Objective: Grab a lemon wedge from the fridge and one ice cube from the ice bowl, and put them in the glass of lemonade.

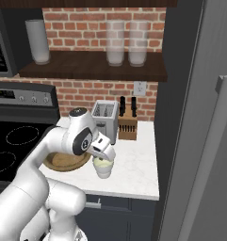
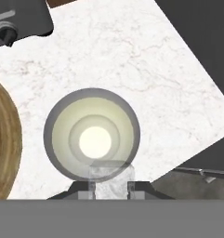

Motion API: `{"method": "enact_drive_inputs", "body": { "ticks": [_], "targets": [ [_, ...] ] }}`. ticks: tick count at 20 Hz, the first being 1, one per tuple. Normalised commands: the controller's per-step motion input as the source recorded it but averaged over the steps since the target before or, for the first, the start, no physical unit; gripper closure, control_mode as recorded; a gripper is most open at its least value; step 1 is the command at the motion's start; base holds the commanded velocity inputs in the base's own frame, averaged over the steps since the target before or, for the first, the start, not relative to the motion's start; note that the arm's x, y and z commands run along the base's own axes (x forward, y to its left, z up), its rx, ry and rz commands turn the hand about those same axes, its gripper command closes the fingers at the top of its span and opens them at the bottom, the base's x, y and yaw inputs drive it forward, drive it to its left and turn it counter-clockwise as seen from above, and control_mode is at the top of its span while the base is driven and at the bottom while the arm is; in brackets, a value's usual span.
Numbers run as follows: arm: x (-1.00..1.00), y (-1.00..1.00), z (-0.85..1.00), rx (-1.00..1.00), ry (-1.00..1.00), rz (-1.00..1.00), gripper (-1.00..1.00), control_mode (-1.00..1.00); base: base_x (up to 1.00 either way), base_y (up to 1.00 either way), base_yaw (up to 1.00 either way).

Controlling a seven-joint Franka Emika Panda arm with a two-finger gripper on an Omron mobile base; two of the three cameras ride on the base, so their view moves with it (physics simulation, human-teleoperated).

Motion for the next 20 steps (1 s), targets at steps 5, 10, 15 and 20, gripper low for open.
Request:
{"method": "enact_drive_inputs", "body": {
  "ticks": [5,10,15,20],
  "targets": [
    [0.00,0.00,-0.13,0.00,0.03,0.00,1.00,-1.00,0.00,0.00,0.00],
    [0.01,0.00,-0.07,-0.01,0.04,0.00,1.00,-1.00,0.00,0.00,0.00],
    [0.00,0.00,-0.01,-0.03,0.04,0.00,1.00,-1.00,0.00,0.00,0.00],
    [0.00,0.00,-0.01,-0.05,0.05,0.00,1.00,-1.00,0.00,0.00,0.00]
  ]
}}
